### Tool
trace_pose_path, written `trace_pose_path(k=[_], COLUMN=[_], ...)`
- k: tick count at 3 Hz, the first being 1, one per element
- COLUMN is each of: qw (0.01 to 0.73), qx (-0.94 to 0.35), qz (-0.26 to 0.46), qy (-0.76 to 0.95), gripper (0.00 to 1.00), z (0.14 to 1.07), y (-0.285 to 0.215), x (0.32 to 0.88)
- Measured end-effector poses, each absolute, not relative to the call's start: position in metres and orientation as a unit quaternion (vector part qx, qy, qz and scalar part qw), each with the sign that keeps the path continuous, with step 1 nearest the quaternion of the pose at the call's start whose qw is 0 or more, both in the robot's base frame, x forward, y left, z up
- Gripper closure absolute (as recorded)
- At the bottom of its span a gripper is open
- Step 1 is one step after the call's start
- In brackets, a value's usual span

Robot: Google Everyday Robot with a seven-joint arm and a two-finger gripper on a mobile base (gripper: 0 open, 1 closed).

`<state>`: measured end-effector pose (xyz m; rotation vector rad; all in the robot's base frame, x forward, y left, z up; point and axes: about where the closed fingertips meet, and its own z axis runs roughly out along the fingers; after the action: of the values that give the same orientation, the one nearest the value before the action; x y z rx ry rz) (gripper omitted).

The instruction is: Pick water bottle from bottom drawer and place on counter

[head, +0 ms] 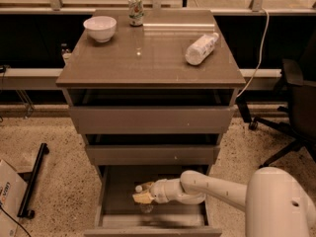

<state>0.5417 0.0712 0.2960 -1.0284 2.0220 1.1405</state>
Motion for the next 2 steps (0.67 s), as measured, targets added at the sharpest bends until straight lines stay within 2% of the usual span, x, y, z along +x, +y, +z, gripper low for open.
trace_pose_path(k=[2], qw=[0.309], qx=[-0.434], qz=[0.456], qy=[0.713], gripper=[1.0], z=[0.399], y=[0.04], x=[0.535])
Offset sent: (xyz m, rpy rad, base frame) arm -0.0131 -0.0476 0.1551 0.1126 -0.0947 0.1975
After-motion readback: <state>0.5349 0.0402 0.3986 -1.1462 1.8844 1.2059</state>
